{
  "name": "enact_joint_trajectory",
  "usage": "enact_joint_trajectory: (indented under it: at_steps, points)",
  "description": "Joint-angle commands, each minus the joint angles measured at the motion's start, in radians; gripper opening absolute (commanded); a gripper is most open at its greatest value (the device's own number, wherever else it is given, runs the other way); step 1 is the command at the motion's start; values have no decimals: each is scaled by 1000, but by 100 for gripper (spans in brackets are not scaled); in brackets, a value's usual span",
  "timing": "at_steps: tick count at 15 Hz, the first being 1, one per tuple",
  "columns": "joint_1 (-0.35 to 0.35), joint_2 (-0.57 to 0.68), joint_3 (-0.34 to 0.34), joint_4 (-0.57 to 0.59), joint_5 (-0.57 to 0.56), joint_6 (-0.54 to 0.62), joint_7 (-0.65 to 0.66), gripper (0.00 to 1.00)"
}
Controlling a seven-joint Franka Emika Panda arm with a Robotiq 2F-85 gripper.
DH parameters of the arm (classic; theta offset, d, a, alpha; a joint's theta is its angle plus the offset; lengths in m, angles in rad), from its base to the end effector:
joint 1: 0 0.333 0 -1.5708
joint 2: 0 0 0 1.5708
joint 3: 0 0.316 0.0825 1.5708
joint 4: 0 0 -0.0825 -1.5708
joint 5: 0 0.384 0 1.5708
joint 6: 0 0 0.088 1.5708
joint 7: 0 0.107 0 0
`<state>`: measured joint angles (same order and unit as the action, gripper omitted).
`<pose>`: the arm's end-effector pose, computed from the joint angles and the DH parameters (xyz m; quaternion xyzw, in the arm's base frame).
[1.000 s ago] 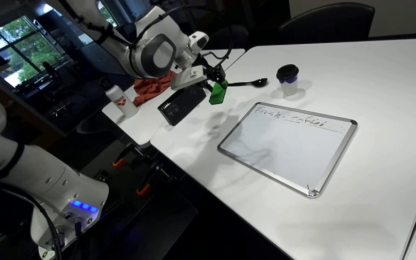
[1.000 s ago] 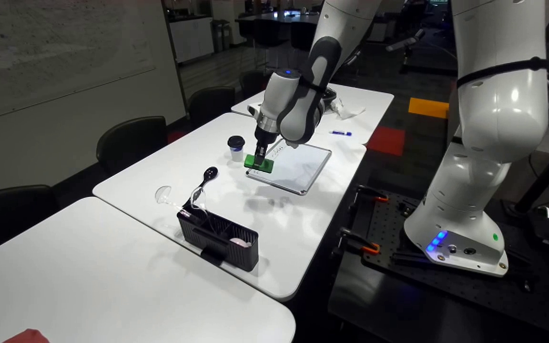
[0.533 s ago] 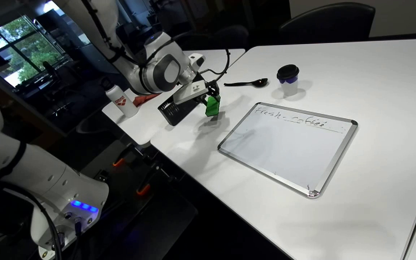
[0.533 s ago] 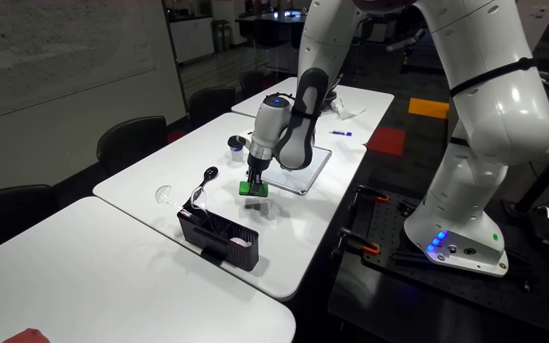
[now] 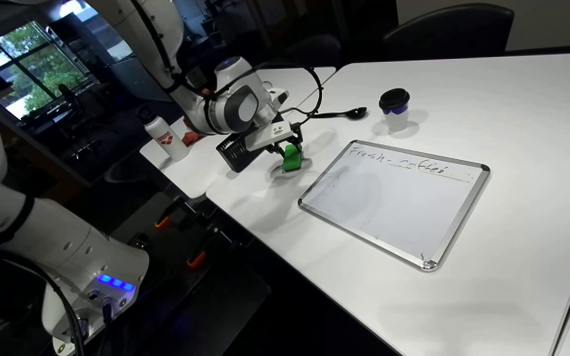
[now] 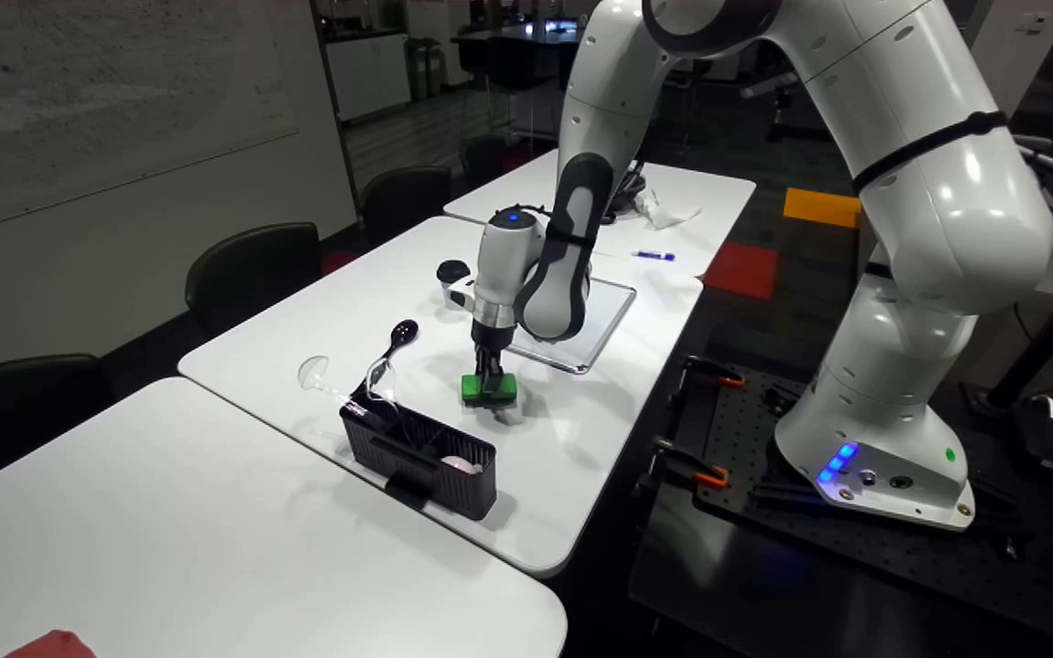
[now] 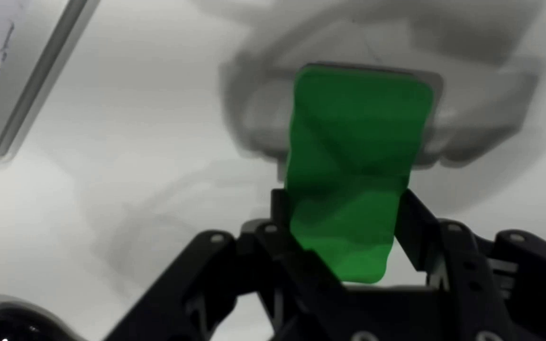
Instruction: Take the duster from the table and use it to erase the writings on the whiteboard
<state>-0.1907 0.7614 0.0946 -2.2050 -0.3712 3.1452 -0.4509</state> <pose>0.5284 -0.0141 0.0543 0.9360 0.3386 0.0954 0.0115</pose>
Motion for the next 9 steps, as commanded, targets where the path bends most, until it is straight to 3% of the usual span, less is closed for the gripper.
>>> enact_joint_trajectory:
  at_steps: [1, 3, 9]
  points:
    - [4, 13, -5, 33, -14, -34, -20, 84]
    - [-18, 9, 16, 31, -19, -53, -35, 98]
    - [-79, -94, 57, -46, -18, -61, -75, 100]
